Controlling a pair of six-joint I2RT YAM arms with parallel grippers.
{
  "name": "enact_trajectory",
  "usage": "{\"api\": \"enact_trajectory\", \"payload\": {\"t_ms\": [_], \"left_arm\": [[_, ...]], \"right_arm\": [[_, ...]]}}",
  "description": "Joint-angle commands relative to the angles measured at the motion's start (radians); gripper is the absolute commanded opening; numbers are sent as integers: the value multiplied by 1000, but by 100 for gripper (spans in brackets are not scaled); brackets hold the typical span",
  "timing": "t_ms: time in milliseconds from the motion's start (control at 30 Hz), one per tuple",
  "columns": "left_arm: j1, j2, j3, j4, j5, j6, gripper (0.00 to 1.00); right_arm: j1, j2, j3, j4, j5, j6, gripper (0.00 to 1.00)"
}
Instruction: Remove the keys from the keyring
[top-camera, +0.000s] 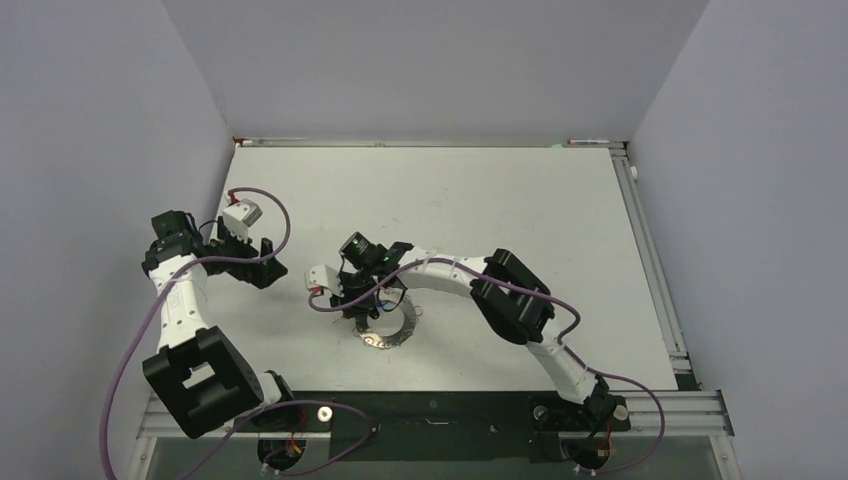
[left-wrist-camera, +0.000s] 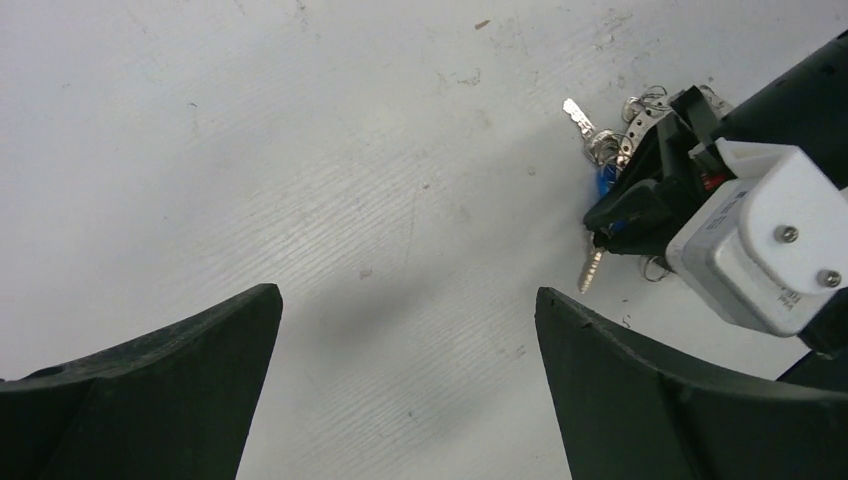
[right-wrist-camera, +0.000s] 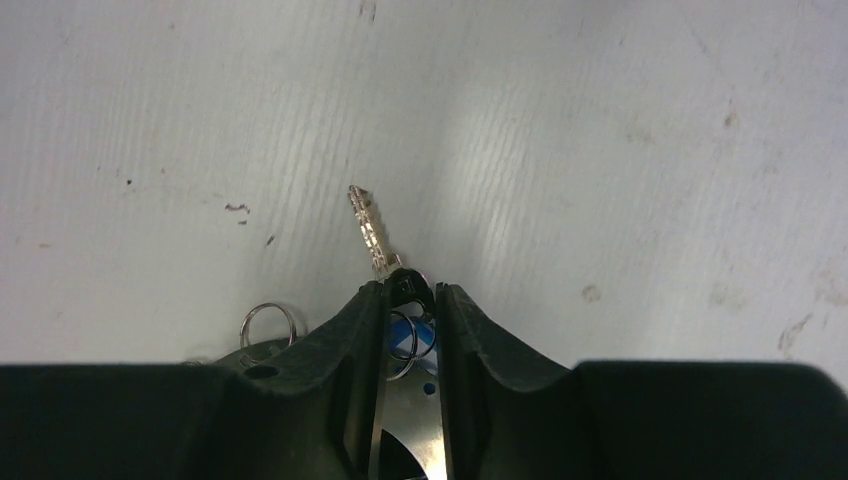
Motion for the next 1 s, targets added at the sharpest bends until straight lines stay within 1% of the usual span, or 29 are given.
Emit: {"api": "enact_trajectory", "payload": {"t_ms": [0,133,233,300,367,433,500,567,667,767,967], "left_arm": [[-2,-41,-9,124,27,-102,96],[-4,-88,-72,195,47,-171,96],[-9,-93,-79,177,60,-173,96],[-11,-95,-75,171,64,-188,96],[-13,-98,-69,148,69,-170,96],[-17,-112,-79,167,56,-184,96],[-32,-135,-101,210,21,-218,96],[-67,-155,-119,225,-22,-222,96],[-98,-180,-140,227,-46,-226,96],[-101,-184,-141,229,-44,-231,96],[-101,-192,-141,280,-56,-271,96]], "right_arm": [[-38,-149,-141,195,10,167,5],[-82,-207,-253,388,-12,331,5],[-119,-228,-331,523,-31,459,5],[-137,-243,-370,575,-50,519,5],[-144,-259,-394,584,-63,533,5],[-148,-281,-429,605,-63,537,5],[-149,-305,-457,607,-49,534,5],[-148,-321,-494,618,-43,526,5],[-148,-320,-512,582,-35,499,5],[-144,-313,-489,504,-34,454,6],[-110,-249,-314,231,0,317,12]]}}
